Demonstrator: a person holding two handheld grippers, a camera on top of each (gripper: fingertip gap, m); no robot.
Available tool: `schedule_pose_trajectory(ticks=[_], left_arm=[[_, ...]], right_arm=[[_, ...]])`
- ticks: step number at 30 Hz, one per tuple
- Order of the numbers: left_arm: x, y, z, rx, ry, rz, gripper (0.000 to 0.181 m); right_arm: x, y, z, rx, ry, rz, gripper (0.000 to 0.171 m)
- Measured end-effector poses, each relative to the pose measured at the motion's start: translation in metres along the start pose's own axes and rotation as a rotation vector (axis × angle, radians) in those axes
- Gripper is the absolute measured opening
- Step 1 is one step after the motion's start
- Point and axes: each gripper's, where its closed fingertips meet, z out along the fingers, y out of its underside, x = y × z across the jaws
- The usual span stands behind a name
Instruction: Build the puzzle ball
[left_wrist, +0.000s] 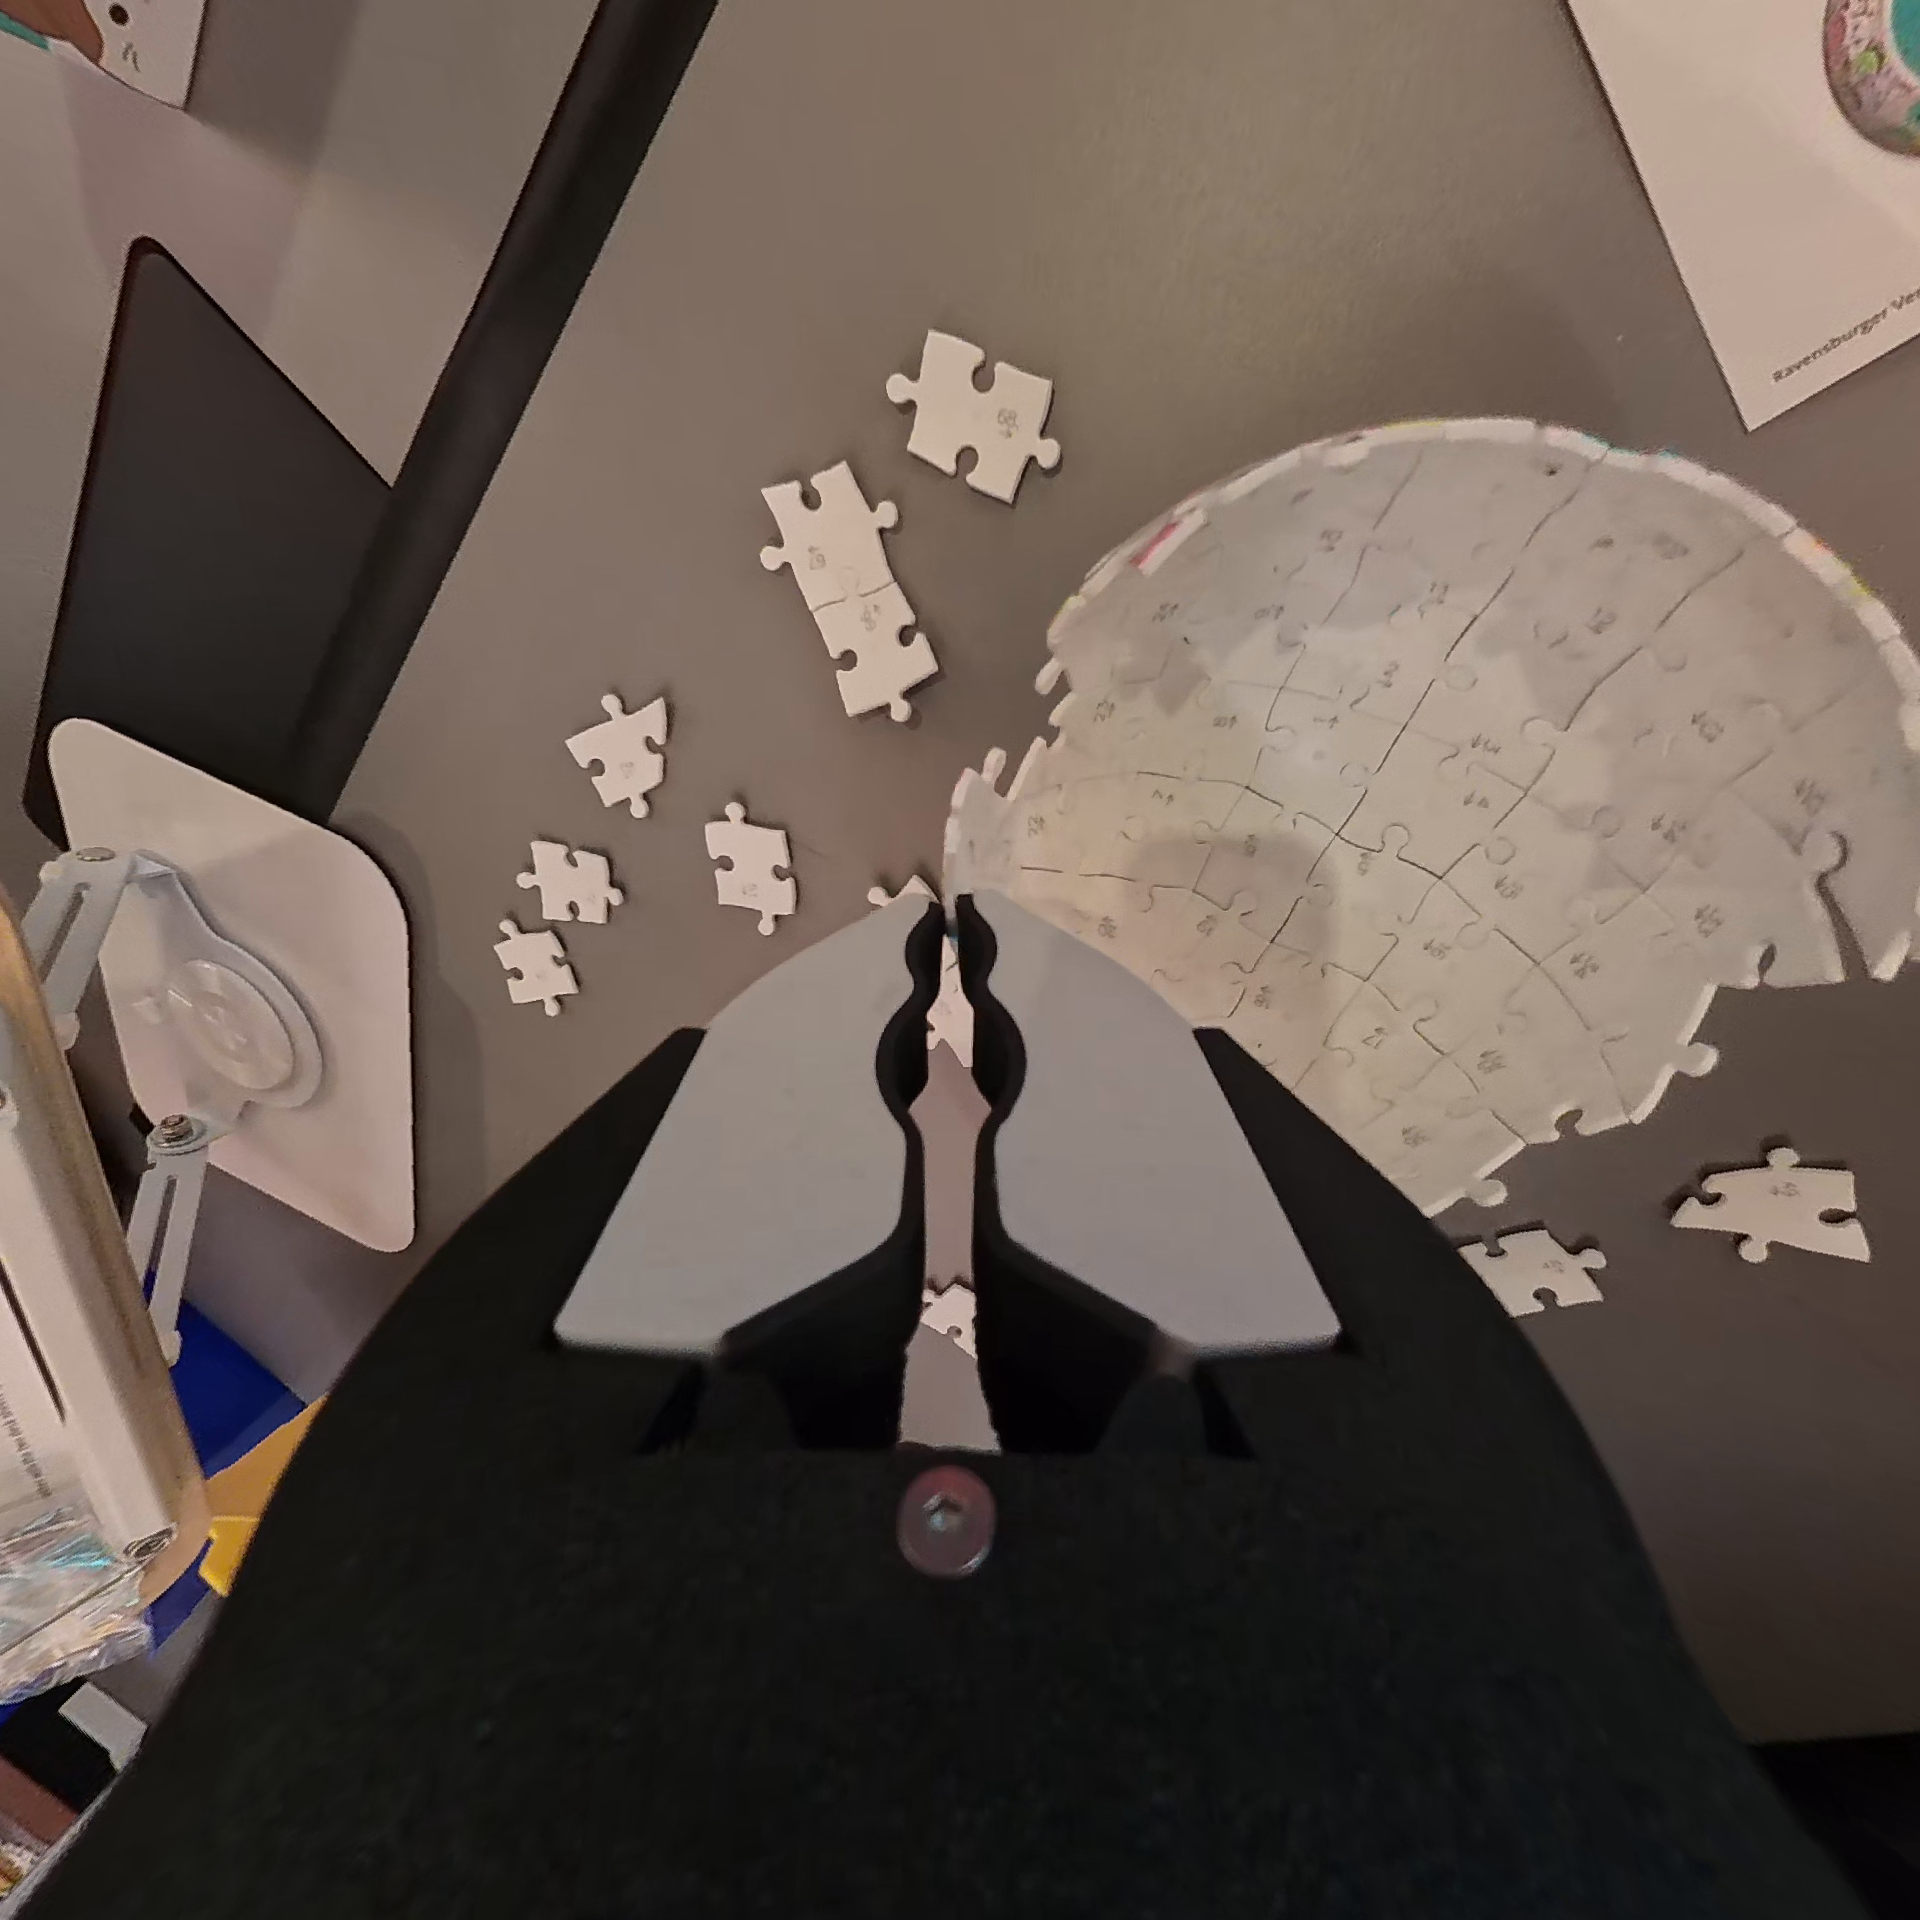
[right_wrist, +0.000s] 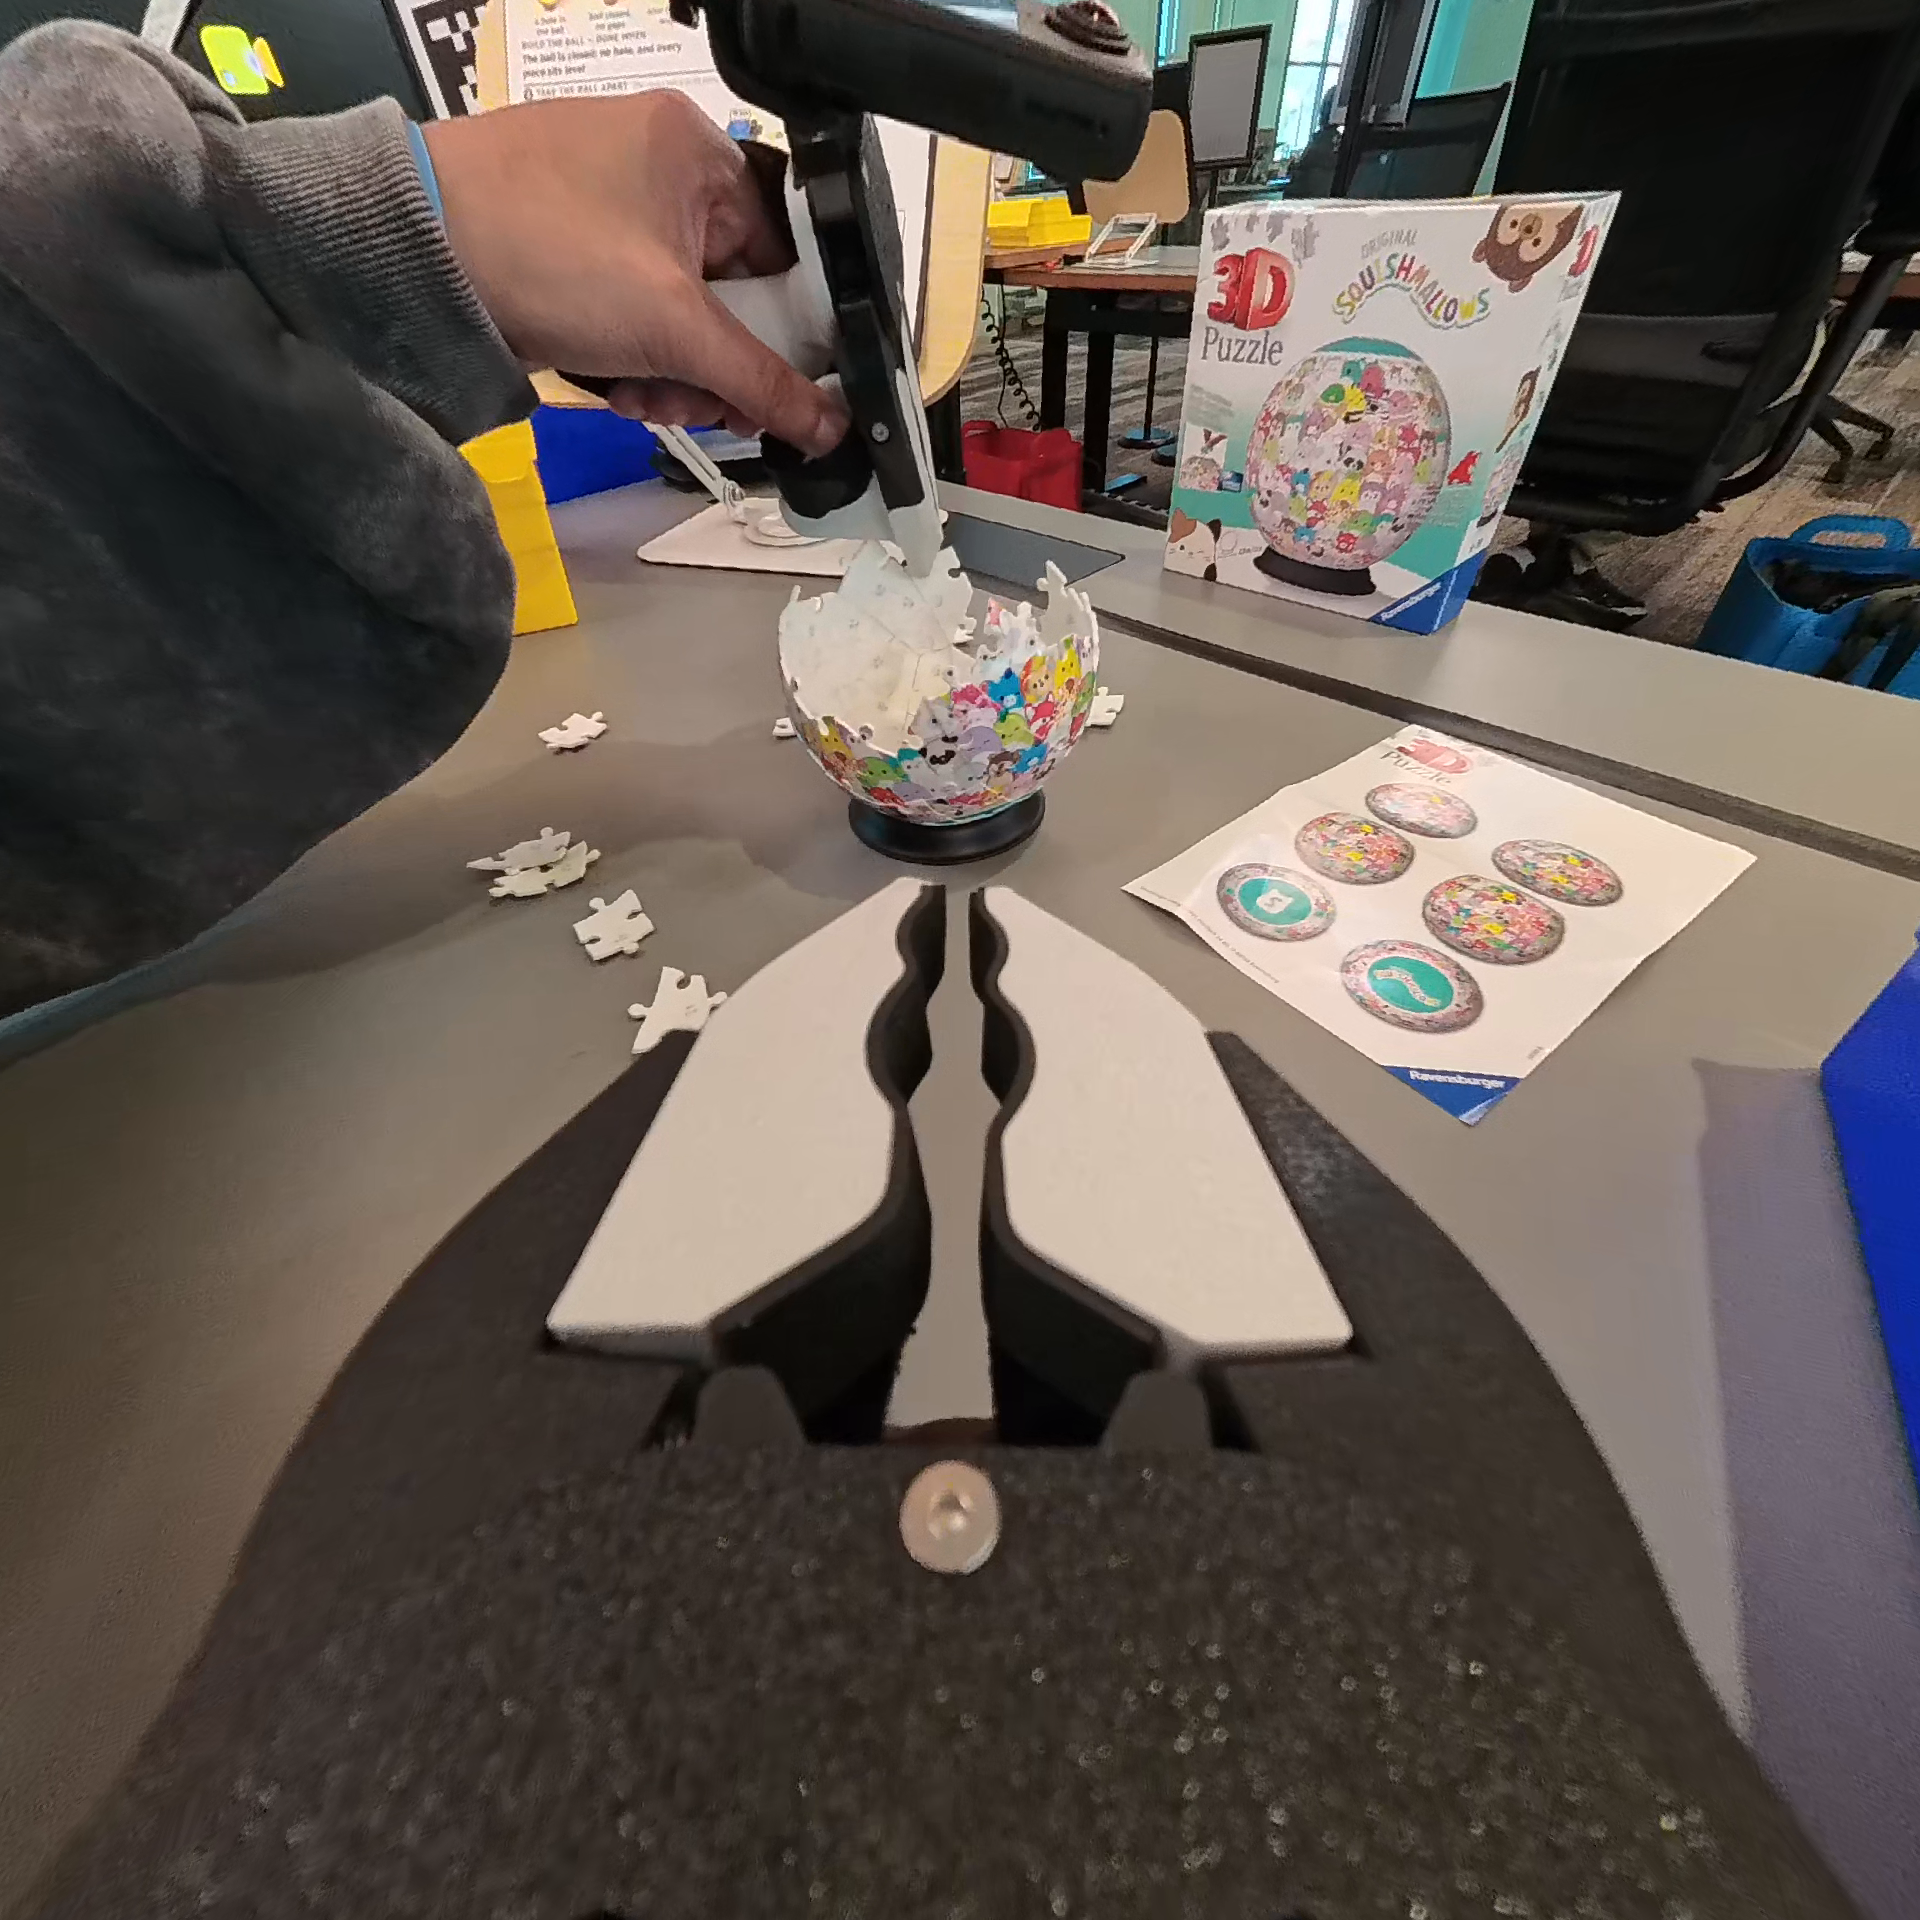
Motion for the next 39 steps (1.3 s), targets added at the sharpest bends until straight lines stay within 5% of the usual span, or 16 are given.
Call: schedule_pose_trajectory(ticks=[6,11,18,27,32,36,39], left_arm=[[0.001,-0.006,-0.009,0.057,0.004,-0.003,0.013],[0.0,-0.003,-0.051,0.175,0.032,-0.027,0.026],[0.02,0.066,-0.104,0.37,0.092,-0.052,0.029],[0.09,0.191,-0.022,0.399,0.295,-0.174,0.043],[0.108,0.194,-0.01,0.548,0.372,-0.254,0.043],[0.096,0.201,-0.002,0.512,0.208,-0.197,0.058],[0.089,0.203,-0.004,0.553,0.132,-0.172,0.052]], right_arm=[[-0.001,0.001,0.0,-0.003,-0.011,0.008,0.006],[0.0,0.001,0.0,-0.001,-0.018,0.02,0.008],[-0.018,-0.003,0.0,0.017,-0.111,0.001,0.011],[-0.076,0.022,0.017,-0.096,-0.325,-0.106,0.027],[-0.089,0.039,0.029,-0.179,-0.316,-0.185,0.025],[-0.096,0.045,0.034,-0.207,-0.326,-0.205,0.024],[-0.098,0.046,0.035,-0.217,-0.327,-0.213,0.023]])
